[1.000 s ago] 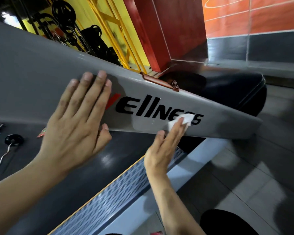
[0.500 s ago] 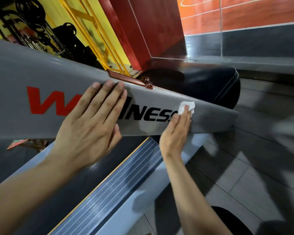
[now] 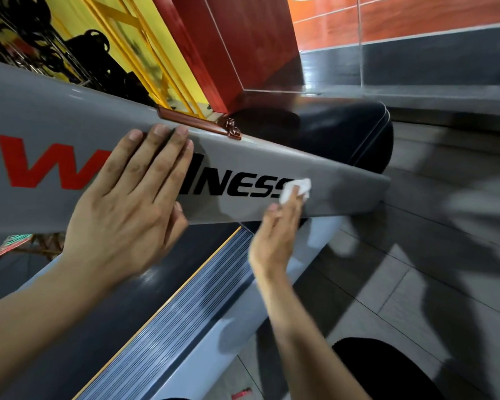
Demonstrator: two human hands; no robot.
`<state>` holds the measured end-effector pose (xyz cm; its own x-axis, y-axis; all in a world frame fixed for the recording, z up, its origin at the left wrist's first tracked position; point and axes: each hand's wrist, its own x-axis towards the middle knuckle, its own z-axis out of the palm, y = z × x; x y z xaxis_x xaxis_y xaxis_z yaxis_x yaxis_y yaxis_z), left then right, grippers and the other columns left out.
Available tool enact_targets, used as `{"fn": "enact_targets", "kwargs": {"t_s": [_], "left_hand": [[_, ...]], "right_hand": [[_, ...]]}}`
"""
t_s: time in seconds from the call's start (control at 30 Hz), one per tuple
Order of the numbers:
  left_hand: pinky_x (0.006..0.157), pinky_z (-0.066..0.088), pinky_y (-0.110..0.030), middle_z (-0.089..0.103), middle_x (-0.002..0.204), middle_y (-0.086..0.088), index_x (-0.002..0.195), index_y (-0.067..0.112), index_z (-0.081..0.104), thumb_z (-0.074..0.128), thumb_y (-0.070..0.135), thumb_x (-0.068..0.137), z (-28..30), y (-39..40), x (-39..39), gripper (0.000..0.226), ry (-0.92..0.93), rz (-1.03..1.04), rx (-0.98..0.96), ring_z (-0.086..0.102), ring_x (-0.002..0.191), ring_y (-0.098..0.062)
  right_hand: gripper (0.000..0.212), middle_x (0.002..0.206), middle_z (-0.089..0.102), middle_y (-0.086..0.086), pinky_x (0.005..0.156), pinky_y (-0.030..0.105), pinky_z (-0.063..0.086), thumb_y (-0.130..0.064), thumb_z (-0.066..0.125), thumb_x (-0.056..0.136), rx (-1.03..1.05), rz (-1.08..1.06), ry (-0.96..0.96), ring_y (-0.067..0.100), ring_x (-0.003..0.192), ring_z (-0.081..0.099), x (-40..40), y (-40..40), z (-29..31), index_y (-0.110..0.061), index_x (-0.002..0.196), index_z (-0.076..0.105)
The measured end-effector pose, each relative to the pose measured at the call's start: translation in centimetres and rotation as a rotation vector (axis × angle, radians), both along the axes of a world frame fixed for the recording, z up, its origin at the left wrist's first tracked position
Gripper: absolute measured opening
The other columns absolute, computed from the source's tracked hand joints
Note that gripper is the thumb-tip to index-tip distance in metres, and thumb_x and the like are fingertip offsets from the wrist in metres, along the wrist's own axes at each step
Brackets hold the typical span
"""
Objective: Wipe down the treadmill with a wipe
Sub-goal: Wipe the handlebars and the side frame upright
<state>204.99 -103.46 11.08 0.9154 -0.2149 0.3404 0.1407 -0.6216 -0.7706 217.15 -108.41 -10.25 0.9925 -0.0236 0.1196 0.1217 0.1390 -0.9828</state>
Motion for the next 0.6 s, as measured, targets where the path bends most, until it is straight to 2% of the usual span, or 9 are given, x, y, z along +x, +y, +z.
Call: {"fn": "enact_targets", "kwargs": {"t_s": [0.07, 0.13, 0.2, 0.23, 0.33, 0.4, 0.43, 0.53, 0.6], "left_hand": [[0.126, 0.018, -0.053, 0.018, 0.168, -0.019, 0.160, -0.001, 0.020, 0.036, 0.023, 0.099, -0.1, 0.0, 0.0, 0.067, -0.002, -0.010, -0.003, 0.016, 0.157, -0.034], [0.126, 0.019, -0.053, 0.019, 0.168, -0.018, 0.160, -0.001, 0.021, 0.036, 0.023, 0.099, -0.1, 0.0, -0.1, 0.067, -0.005, -0.015, -0.007, 0.016, 0.157, -0.034], [0.126, 0.018, -0.053, 0.019, 0.168, -0.018, 0.160, -0.001, 0.022, 0.037, 0.023, 0.099, 0.0, -0.1, -0.1, 0.067, -0.001, -0.020, -0.011, 0.017, 0.157, -0.034], [0.126, 0.018, -0.053, 0.019, 0.168, -0.018, 0.160, -0.001, 0.022, 0.037, 0.023, 0.099, 0.0, -0.1, -0.1, 0.068, 0.002, -0.021, -0.014, 0.016, 0.157, -0.034], [0.126, 0.017, -0.054, 0.018, 0.168, -0.019, 0.160, -0.001, 0.020, 0.037, 0.024, 0.099, 0.0, -0.1, -0.1, 0.068, 0.006, -0.010, -0.018, 0.015, 0.157, -0.034], [0.126, 0.017, -0.055, 0.017, 0.168, -0.019, 0.160, -0.001, 0.019, 0.036, 0.025, 0.100, -0.2, -0.1, -0.1, 0.068, 0.003, -0.009, -0.019, 0.014, 0.157, -0.035], [0.126, 0.017, -0.055, 0.017, 0.168, -0.019, 0.160, -0.001, 0.019, 0.036, 0.025, 0.100, -0.2, -0.1, 0.0, 0.068, -0.001, -0.011, -0.022, 0.014, 0.157, -0.035], [0.126, 0.017, -0.055, 0.020, 0.168, -0.019, 0.159, -0.002, 0.022, 0.036, 0.022, 0.100, -0.4, -0.1, 0.2, 0.066, -0.022, -0.030, -0.019, 0.018, 0.156, -0.036], [0.126, 0.017, -0.055, 0.021, 0.167, -0.020, 0.159, -0.003, 0.023, 0.036, 0.021, 0.100, -0.5, -0.1, 0.3, 0.065, -0.027, -0.029, 0.000, 0.019, 0.156, -0.037]], "right_hand": [[0.062, 0.169, 0.012, 0.009, 0.126, 0.040, 0.018, -0.037, 0.030, 0.104, -0.004, 0.026, -0.220, 0.022, 0.156, 0.012, -4.5, 0.9, 2.3, -0.010, 0.159, 0.024], [0.061, 0.169, 0.008, 0.007, 0.126, 0.042, 0.019, -0.037, 0.031, 0.104, -0.075, 0.096, -0.435, 0.026, 0.156, 0.012, -7.9, 1.4, 3.1, -0.011, 0.159, 0.022], [0.060, 0.167, 0.014, 0.011, 0.124, 0.047, 0.022, -0.039, 0.029, 0.106, -0.131, 0.087, -0.519, 0.030, 0.155, 0.014, -7.5, 1.6, 1.2, -0.008, 0.158, 0.023], [0.060, 0.167, 0.015, 0.014, 0.124, 0.049, 0.023, -0.038, 0.030, 0.106, -0.129, 0.059, -0.458, 0.030, 0.155, 0.015, -6.4, 1.8, -0.3, -0.007, 0.157, 0.024], [0.067, 0.169, 0.007, 0.011, 0.123, 0.051, 0.022, -0.044, 0.027, 0.104, -0.031, 0.015, -0.025, 0.022, 0.157, 0.008, -2.4, 1.2, -3.4, -0.012, 0.161, 0.012], [0.068, 0.170, 0.004, 0.011, 0.124, 0.051, 0.020, -0.044, 0.026, 0.104, 0.011, 0.025, 0.045, 0.021, 0.157, 0.005, -2.0, 1.0, -3.0, -0.013, 0.162, 0.009], [0.067, 0.169, 0.005, 0.011, 0.124, 0.051, 0.020, -0.041, 0.028, 0.104, 0.015, 0.022, -0.032, 0.023, 0.157, 0.006, -2.8, 1.0, -2.0, -0.010, 0.161, 0.012], [0.062, 0.167, 0.014, 0.014, 0.124, 0.051, 0.022, -0.037, 0.034, 0.103, -0.026, 0.078, -0.440, 0.032, 0.155, 0.014, -7.3, 2.1, 1.7, -0.006, 0.157, 0.026], [0.060, 0.163, 0.023, 0.019, 0.122, 0.053, 0.026, -0.036, 0.033, 0.104, -0.081, 0.084, -0.631, 0.036, 0.153, 0.020, -8.5, 2.9, 2.0, -0.004, 0.154, 0.030]]}}
